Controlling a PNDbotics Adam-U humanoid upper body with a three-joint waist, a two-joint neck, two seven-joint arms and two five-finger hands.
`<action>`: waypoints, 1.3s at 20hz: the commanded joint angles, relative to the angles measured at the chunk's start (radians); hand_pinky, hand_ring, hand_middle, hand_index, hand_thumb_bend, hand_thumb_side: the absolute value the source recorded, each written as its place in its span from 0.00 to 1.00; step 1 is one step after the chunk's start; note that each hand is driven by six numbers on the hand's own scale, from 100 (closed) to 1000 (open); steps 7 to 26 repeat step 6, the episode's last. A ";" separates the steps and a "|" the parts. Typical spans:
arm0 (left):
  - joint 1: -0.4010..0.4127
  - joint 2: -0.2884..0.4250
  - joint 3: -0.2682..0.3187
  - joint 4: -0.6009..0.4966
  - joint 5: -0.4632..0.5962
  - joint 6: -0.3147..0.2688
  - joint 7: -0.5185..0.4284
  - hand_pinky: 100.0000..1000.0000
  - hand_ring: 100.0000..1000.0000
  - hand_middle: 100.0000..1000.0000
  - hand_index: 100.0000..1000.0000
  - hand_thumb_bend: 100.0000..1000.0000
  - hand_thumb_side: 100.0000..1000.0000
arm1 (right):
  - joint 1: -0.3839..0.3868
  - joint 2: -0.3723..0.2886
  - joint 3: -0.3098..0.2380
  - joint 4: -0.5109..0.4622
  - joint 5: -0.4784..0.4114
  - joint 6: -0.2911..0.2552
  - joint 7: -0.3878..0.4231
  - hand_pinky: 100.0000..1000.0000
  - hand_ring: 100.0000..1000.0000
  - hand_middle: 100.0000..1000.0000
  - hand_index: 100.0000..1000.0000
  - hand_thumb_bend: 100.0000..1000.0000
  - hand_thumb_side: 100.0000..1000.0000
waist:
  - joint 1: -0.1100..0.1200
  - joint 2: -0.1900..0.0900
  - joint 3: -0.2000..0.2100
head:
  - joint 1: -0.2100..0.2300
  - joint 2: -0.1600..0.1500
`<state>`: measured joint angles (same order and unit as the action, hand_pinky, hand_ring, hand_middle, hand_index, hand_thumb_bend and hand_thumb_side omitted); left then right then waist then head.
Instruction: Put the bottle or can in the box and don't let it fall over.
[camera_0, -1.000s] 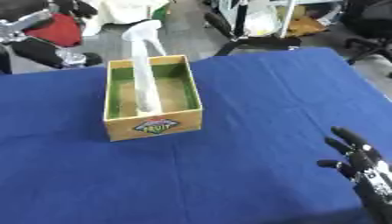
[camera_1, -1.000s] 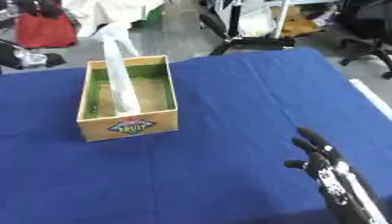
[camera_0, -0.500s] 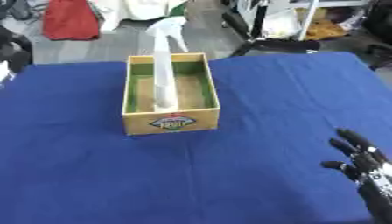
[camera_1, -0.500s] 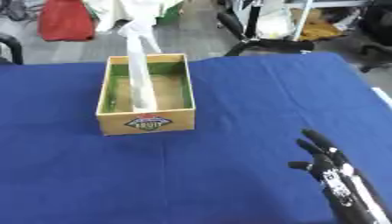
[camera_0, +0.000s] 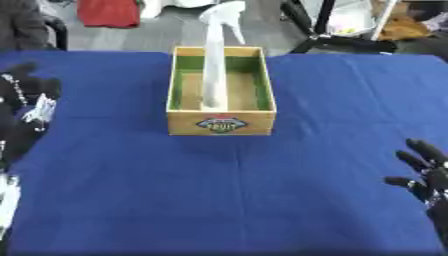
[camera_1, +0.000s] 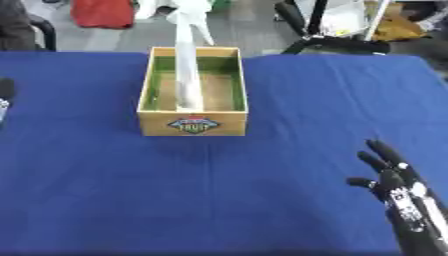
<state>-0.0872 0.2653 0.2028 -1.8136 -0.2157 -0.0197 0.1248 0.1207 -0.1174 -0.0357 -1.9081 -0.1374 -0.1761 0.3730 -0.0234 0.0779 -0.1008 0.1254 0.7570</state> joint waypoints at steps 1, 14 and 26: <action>-0.007 0.003 0.000 0.004 0.007 -0.003 0.009 0.55 0.57 0.52 0.81 0.33 0.63 | 0.002 -0.008 0.003 -0.007 -0.009 0.000 0.008 0.71 1.00 1.00 0.97 0.00 0.69 | 0.002 -0.013 -0.002 | 0.004 0.009; -0.006 -0.002 -0.005 0.018 0.009 -0.003 0.008 0.55 0.56 0.51 0.80 0.33 0.64 | 0.008 -0.009 0.003 -0.008 -0.010 -0.001 0.009 0.71 1.00 1.00 0.97 0.00 0.69 | 0.001 -0.015 -0.003 | -0.002 0.007; -0.006 -0.002 -0.005 0.018 0.009 -0.003 0.008 0.55 0.56 0.51 0.80 0.33 0.64 | 0.008 -0.009 0.003 -0.008 -0.010 -0.001 0.009 0.71 1.00 1.00 0.97 0.00 0.69 | 0.001 -0.015 -0.003 | -0.002 0.007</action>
